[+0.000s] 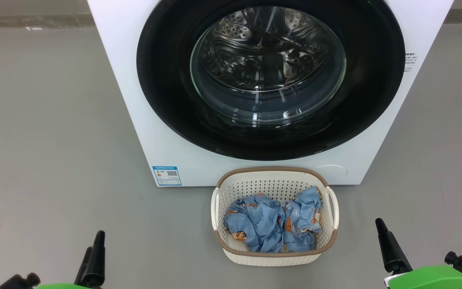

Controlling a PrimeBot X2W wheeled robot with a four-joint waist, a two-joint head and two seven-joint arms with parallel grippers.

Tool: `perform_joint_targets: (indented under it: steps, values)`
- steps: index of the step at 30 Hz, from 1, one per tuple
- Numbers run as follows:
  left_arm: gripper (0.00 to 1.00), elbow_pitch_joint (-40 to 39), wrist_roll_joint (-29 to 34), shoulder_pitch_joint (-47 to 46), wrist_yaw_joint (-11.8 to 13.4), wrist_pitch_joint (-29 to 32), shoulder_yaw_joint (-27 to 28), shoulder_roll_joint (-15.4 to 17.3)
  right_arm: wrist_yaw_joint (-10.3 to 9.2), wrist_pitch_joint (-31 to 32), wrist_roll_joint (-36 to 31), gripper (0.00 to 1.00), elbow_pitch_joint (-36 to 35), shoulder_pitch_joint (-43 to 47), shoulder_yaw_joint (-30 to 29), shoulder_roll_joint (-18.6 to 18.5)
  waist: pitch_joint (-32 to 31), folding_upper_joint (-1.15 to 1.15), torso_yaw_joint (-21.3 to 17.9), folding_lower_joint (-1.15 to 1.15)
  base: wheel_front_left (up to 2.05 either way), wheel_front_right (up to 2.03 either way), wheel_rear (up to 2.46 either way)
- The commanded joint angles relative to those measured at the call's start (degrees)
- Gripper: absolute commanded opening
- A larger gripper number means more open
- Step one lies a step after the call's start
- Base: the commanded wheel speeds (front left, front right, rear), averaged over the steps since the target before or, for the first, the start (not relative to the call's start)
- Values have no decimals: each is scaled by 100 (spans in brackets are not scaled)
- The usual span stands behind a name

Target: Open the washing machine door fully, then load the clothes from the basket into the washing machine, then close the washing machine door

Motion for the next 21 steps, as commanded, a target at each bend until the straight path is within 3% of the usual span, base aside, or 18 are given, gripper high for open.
perform_joint_targets:
  steps: [1,21]
  values:
    - [100,-186,151,-196,-13,-61,82,122,5,-74,-181,100,-140,-281,60,-15,5,0,1,0,0,0,0]
    - [100,-335,1345,-184,-16,-342,5,192,6,-378,-1504,100,-179,-293,72,24,8,0,27,0,0,0,0]
